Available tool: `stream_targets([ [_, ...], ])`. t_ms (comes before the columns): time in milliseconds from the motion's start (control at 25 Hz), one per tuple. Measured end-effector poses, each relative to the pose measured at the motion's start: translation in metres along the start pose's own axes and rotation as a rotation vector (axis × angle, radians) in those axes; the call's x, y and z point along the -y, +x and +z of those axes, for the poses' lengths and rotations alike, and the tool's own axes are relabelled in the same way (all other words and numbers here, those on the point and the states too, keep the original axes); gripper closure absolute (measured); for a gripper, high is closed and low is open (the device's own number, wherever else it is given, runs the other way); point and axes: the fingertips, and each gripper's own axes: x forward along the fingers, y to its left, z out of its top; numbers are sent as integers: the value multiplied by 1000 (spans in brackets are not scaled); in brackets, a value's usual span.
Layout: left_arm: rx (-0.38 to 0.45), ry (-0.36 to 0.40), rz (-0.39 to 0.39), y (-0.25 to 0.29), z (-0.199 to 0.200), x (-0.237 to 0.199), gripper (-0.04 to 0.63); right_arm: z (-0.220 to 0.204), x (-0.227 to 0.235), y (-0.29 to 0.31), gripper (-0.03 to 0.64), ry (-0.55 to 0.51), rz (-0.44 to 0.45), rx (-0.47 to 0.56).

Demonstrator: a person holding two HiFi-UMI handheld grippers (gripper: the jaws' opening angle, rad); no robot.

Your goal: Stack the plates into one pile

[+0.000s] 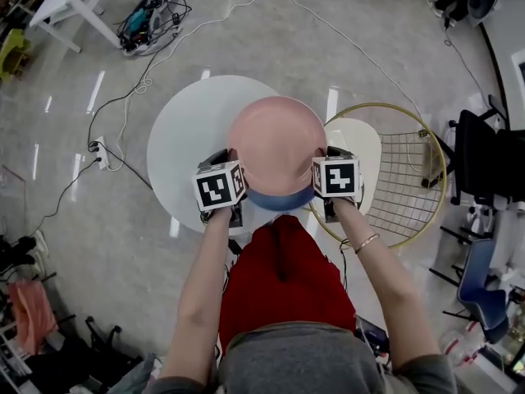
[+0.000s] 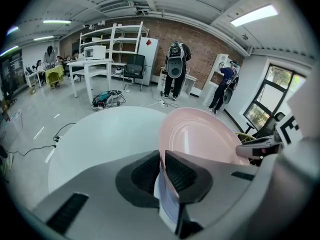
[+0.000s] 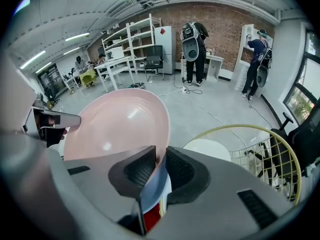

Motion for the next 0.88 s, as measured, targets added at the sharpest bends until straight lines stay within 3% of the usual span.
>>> stream_targets([
  [360, -18, 73, -15, 4, -20, 18, 552, -48, 8, 1, 538, 68, 15, -16],
  [880, -71, 110, 20, 15, -48, 13, 552, -73, 6, 8, 538, 47, -14, -35],
])
